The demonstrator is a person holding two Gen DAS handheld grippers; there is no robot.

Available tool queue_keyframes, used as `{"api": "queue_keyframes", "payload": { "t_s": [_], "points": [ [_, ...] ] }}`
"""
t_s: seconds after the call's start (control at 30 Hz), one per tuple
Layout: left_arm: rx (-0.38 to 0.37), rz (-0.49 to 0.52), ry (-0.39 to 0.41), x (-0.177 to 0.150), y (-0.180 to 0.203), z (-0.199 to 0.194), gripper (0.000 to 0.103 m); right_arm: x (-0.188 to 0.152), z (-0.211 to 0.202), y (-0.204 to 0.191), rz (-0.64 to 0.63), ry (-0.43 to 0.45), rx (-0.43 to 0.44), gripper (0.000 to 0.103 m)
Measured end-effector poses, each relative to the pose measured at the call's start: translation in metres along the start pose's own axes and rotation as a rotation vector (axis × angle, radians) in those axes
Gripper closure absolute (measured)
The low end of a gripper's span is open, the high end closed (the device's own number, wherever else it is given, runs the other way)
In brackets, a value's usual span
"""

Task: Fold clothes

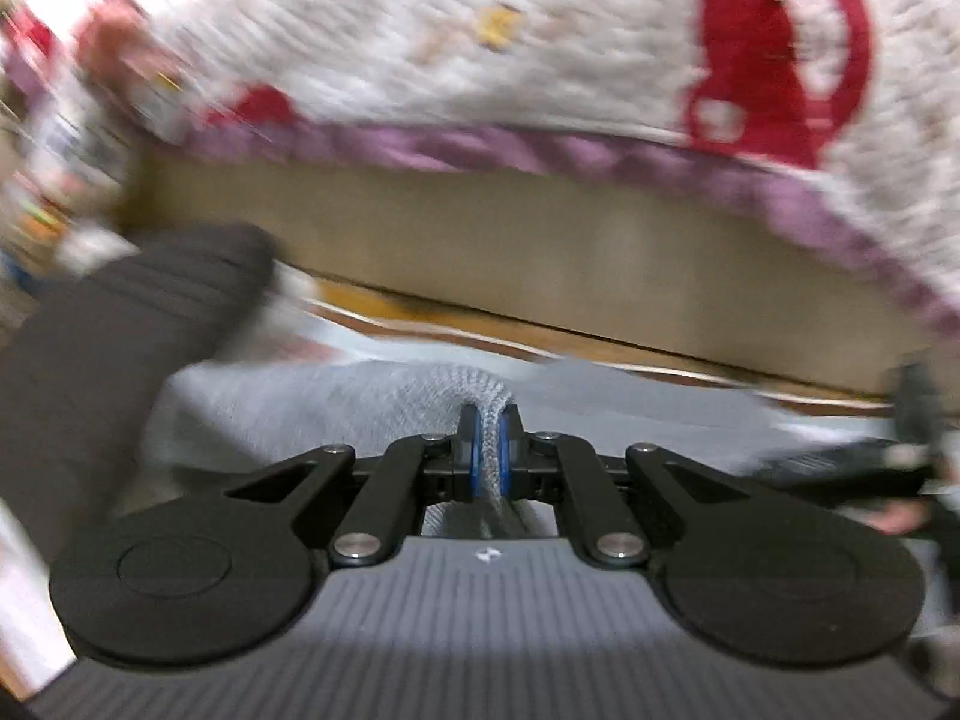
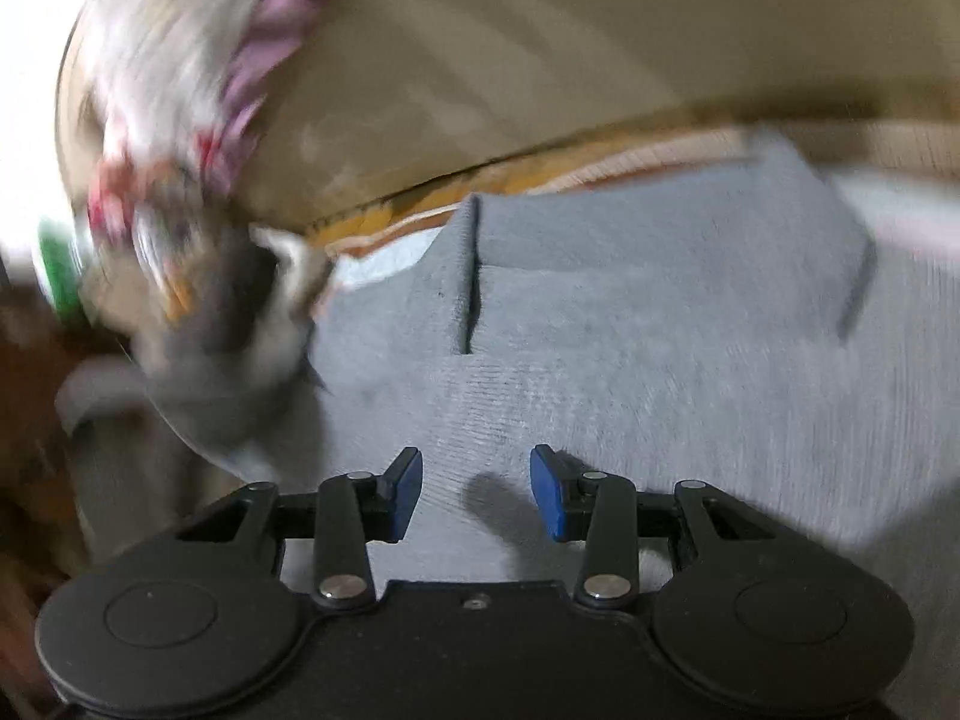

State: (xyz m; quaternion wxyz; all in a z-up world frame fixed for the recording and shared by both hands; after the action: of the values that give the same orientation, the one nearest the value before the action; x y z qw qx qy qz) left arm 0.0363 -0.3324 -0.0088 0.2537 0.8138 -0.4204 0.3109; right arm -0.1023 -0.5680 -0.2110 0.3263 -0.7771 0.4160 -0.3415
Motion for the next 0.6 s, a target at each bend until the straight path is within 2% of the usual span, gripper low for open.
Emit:
{"api": "queue_keyframes", "payload": {
  "t_s": [0.13, 0.2, 0.3, 0.37, 0.47, 0.6],
  "points": [
    [-0.278, -0.168, -0.174, -0.014, 0.041, 0.027, 0.097, 0.003, 0.001, 0.039, 0.311, -0.080, 0.201, 0.054],
    [-0.333, -0.205, -0.268, -0.028, 0.054, 0.043, 0.095, 0.002, 0.000, 0.046, 0.368, -0.092, 0.241, 0.051],
    [-0.276, -0.106, -0.312, -0.045, 0.063, 0.056, 0.095, 0.000, -0.001, 0.046, 0.372, -0.107, 0.253, 0.048],
    [-0.213, -0.038, -0.300, -0.049, 0.061, 0.058, 0.095, -0.001, 0.000, 0.043, 0.345, -0.130, 0.245, 0.046],
    [-0.109, 0.033, -0.255, -0.044, 0.046, 0.055, 0.088, -0.002, 0.001, 0.039, 0.304, -0.167, 0.230, 0.045],
    [0.064, 0.070, -0.275, -0.046, 0.017, 0.057, 0.086, -0.001, -0.005, 0.035, 0.201, -0.174, 0.128, 0.044]
  ]
}}
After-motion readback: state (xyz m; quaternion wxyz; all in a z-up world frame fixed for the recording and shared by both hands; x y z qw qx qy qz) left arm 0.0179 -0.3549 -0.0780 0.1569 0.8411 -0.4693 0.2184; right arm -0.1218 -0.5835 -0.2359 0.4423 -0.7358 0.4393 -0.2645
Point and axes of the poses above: each gripper's, at about its wrist camera, not at the fingertips, and z roughly the way its jaws point, y to its right, x to its top, the point moved 5 cm from there along z, roughly the way its jaws point, and after that the axes turned 2 degrees about -y, right-handed, at the moved point
